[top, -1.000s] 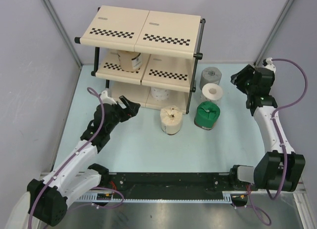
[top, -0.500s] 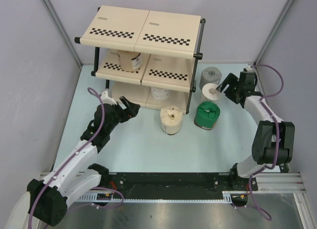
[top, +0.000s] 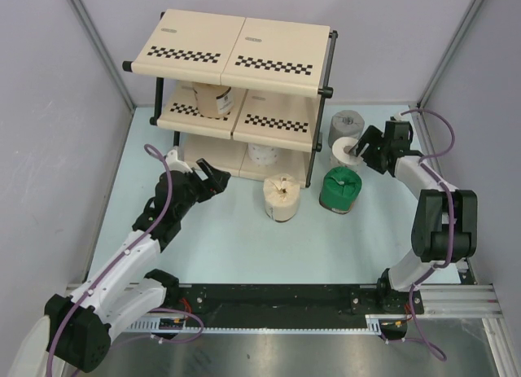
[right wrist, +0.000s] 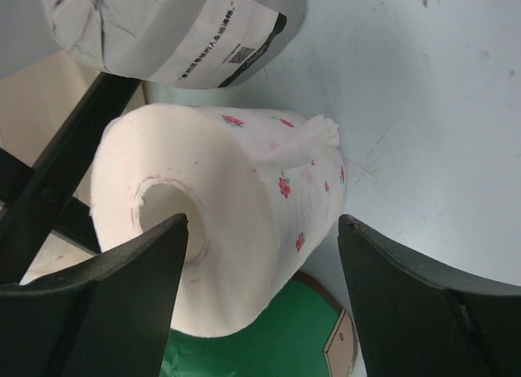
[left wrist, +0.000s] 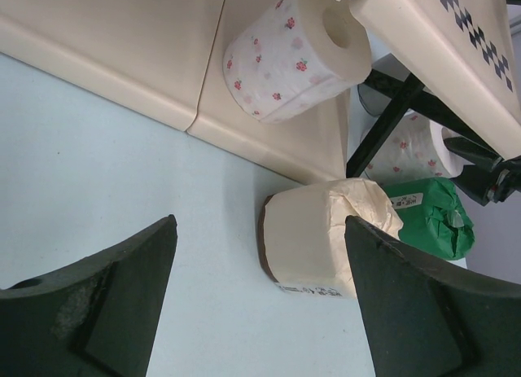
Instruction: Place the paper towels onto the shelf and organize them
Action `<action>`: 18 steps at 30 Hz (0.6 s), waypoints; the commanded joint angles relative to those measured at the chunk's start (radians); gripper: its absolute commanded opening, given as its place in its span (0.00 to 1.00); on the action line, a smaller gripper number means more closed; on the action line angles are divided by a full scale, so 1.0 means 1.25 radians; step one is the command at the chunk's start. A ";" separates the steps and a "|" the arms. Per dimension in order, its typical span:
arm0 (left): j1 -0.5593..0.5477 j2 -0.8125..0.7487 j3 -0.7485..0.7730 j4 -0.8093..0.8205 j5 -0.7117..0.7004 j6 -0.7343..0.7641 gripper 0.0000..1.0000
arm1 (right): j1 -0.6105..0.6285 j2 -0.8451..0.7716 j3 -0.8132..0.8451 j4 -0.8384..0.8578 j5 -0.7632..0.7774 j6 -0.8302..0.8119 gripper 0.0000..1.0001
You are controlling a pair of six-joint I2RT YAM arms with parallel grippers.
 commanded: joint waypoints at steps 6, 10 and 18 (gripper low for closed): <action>-0.001 -0.005 -0.013 0.002 -0.010 0.006 0.89 | 0.013 0.057 0.013 0.019 0.042 0.002 0.68; -0.001 -0.007 -0.015 -0.001 -0.011 0.006 0.89 | 0.013 0.065 0.013 0.024 0.036 -0.003 0.54; -0.001 -0.015 -0.012 -0.011 -0.011 0.003 0.89 | 0.013 -0.034 0.013 -0.005 0.075 -0.017 0.35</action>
